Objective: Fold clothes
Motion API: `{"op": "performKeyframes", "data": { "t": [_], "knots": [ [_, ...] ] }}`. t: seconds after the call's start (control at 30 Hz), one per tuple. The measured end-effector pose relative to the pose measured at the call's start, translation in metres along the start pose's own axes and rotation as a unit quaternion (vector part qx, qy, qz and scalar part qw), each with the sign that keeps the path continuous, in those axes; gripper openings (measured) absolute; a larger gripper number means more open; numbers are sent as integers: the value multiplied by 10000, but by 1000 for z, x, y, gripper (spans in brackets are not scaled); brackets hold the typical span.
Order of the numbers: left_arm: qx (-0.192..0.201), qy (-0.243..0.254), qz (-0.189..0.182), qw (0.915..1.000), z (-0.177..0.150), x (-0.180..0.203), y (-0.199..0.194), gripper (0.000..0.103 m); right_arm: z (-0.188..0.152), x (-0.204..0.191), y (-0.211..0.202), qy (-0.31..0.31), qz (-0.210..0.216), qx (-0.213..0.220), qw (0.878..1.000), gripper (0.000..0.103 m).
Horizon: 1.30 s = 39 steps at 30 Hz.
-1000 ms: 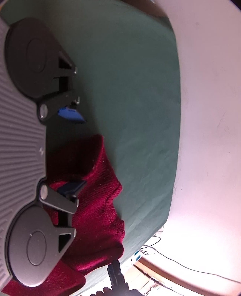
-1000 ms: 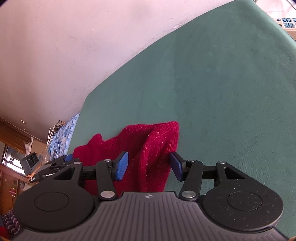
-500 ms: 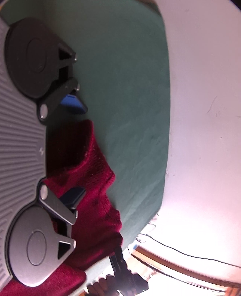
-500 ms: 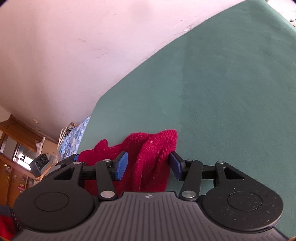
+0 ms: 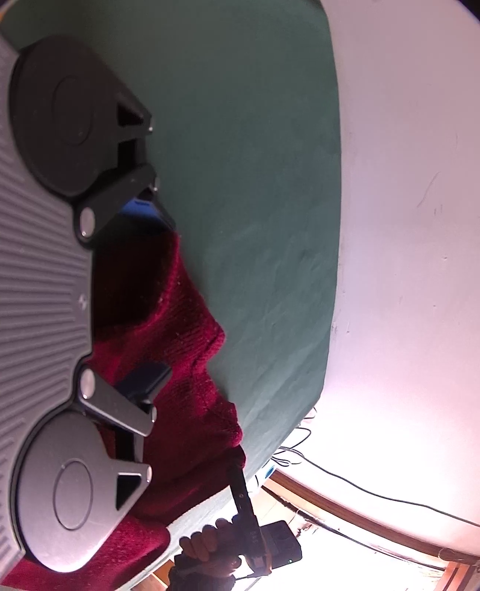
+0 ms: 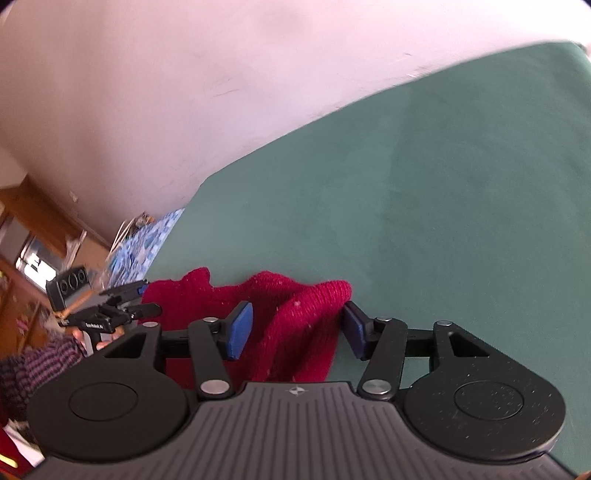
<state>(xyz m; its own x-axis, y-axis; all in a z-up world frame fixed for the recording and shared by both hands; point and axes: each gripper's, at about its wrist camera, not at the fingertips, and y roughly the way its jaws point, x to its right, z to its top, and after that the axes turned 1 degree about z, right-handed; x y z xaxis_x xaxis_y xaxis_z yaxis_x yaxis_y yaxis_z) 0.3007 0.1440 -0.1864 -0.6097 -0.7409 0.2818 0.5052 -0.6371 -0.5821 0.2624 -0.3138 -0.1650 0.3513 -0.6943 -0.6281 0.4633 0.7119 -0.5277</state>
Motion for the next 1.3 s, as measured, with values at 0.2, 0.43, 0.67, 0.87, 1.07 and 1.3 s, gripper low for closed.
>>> {"op": "performKeyframes", "data": {
  "t": [0.2,0.43,0.67,0.87,1.07,1.3],
  "knots": [
    [-105,-276,19,9996,3,-14,-4,26,2,-4,3,-56,-252,-186,9995,19],
    [-42,-98,238,9997,10,3,-12,15,4,-21,-11,-12,-306,-53,9995,17],
    [220,220,277,9991,23,27,-44,15,4,-53,-42,-82,-220,232,9995,17],
    [-57,332,711,9969,17,34,-35,15,-2,-59,-32,54,-785,330,9964,18],
    [-412,76,1030,9938,7,25,-12,23,-10,-40,-9,398,-1307,291,9902,25],
    [-344,283,1398,9892,7,32,-34,56,-15,-55,-31,250,-1639,587,9844,41]
  ]
}}
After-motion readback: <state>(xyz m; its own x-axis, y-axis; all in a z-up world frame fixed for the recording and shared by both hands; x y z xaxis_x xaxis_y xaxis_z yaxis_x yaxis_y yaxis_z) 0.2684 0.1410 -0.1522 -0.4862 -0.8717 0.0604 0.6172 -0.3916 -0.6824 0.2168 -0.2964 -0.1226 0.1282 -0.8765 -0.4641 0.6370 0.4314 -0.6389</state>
